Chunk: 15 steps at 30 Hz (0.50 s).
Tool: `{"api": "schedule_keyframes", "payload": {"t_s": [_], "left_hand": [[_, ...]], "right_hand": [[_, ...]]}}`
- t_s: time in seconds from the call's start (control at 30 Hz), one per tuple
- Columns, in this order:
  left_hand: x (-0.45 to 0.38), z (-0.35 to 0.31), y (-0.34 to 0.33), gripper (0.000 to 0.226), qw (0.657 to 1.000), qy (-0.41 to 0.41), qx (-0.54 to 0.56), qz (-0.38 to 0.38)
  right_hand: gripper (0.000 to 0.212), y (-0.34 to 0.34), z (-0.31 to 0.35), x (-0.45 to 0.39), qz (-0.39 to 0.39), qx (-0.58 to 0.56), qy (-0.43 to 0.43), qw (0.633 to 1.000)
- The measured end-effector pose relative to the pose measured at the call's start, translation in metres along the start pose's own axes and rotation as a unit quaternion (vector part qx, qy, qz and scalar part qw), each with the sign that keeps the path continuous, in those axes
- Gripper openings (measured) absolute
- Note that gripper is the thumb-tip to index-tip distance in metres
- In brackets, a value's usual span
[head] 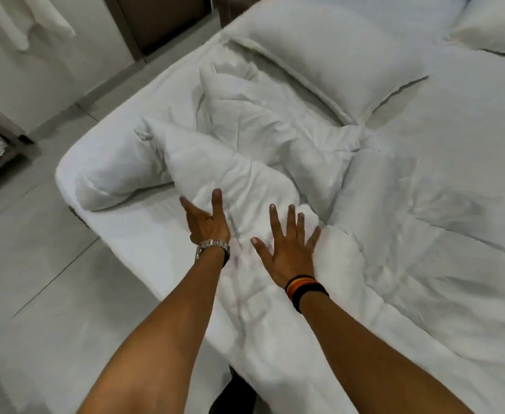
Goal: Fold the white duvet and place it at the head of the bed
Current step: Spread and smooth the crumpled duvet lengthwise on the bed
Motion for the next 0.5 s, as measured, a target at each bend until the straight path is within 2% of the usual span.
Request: {"api": "schedule_keyframes", "payload": {"t_s": [0.13, 0.2, 0.3, 0.4, 0.5], "left_hand": [[-0.053, -0.01, -0.029, 0.114, 0.998, 0.043, 0.048, 0.027], [-0.068, -0.008, -0.035, 0.11, 0.996, 0.058, 0.052, 0.052], [-0.081, -0.016, -0.015, 0.085, 0.99, 0.074, 0.108, 0.05], [-0.095, -0.037, 0.043, 0.066, 0.988, 0.033, 0.146, -0.028], [-0.097, -0.028, 0.119, 0.063, 0.985, 0.028, 0.134, -0.105]], "right_hand": [[0.084, -0.052, -0.007, -0.045, 0.092, -0.027, -0.102, 0.99], [0.084, -0.067, -0.004, -0.052, 0.1, -0.019, -0.125, 0.987], [0.083, -0.067, 0.01, -0.055, 0.094, -0.034, -0.147, 0.984], [0.083, -0.055, 0.054, -0.059, 0.077, -0.071, -0.101, 0.989], [0.08, -0.059, 0.102, -0.043, 0.071, -0.076, -0.046, 0.994]]}}
Point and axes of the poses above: each hand's wrist, its own x-axis away from the middle knuckle, its own y-axis out of the back of the hand, z = x × y, the point moved 6 cm from there along -x, towards the middle knuckle, and after that the axes turned 1 degree about x, right-handed, at the moved point
